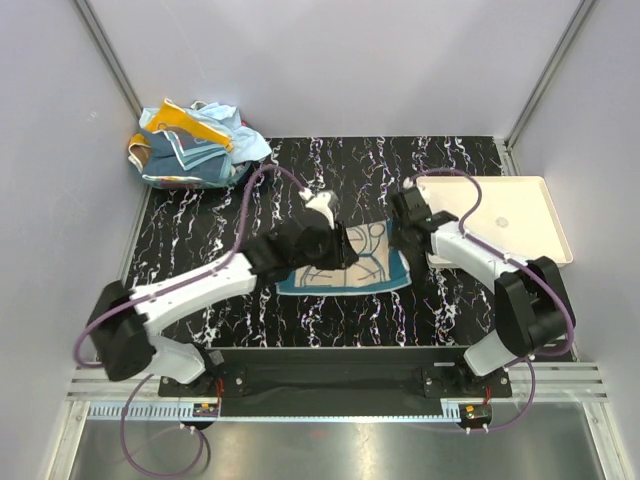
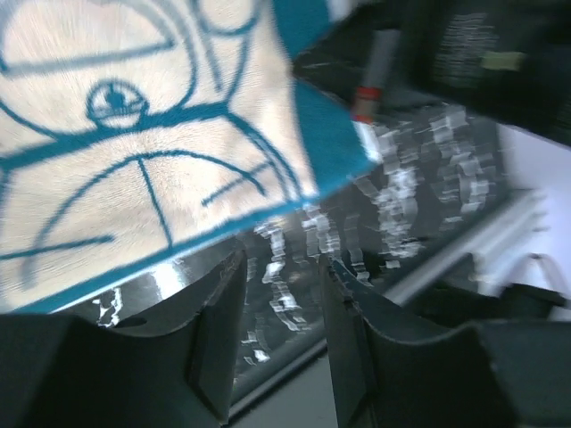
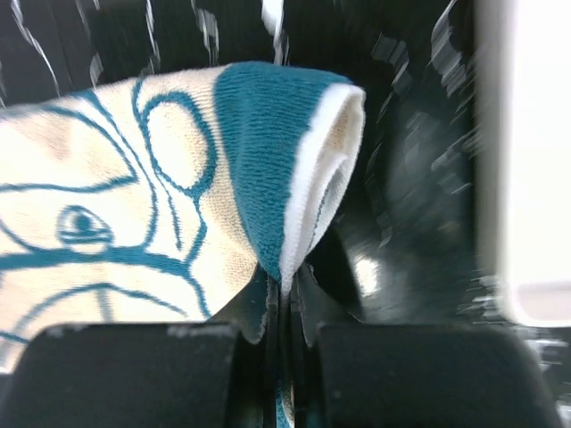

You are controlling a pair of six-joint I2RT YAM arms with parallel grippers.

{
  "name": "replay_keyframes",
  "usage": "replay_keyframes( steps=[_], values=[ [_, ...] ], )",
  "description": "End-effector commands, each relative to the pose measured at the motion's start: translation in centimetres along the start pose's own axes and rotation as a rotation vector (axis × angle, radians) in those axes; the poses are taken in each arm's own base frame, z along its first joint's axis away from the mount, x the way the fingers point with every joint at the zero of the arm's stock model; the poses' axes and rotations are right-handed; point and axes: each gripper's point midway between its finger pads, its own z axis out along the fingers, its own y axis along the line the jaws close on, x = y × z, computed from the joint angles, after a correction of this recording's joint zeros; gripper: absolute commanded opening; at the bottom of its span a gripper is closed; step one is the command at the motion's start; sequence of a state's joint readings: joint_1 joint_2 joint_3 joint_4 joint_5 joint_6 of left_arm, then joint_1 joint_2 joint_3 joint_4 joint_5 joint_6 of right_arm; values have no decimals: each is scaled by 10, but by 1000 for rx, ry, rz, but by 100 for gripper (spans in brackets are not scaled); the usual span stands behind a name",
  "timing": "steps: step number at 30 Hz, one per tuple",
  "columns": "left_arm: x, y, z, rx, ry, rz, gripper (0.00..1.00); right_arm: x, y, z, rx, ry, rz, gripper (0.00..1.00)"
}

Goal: Fold and stack the towels
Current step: Neatly place the folded towel into the bin

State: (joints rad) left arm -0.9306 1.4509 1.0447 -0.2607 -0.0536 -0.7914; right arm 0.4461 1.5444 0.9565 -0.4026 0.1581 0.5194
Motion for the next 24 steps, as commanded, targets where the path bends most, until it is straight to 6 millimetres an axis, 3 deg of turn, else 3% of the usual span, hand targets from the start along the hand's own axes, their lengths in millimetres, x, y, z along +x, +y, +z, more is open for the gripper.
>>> replay_keyframes(
  steps=[1,4,7,11,12,17,24],
  values=[
    [-36,-25,-61,83,-68,91,43,-47,-28,-34,190,-109,-138,0],
    [-37,-14,-80,88,-55,133,44,-69,-28,-44,225,-128,-205,0],
    [-34,4,-97,63,-47,171,44,-96,-40,-56,312,-147,-256,0],
    [-31,25,-109,24,-64,214,45,-128,-75,-63,380,-176,-268,0],
    [-29,28,-109,17,-62,221,45,-137,-95,-65,417,-179,-270,0],
    [-5,53,-98,-20,-9,238,45,-167,-144,-63,536,-230,-300,0],
    [7,57,-112,14,6,262,46,-186,-215,-54,600,-196,-224,0]
  ],
)
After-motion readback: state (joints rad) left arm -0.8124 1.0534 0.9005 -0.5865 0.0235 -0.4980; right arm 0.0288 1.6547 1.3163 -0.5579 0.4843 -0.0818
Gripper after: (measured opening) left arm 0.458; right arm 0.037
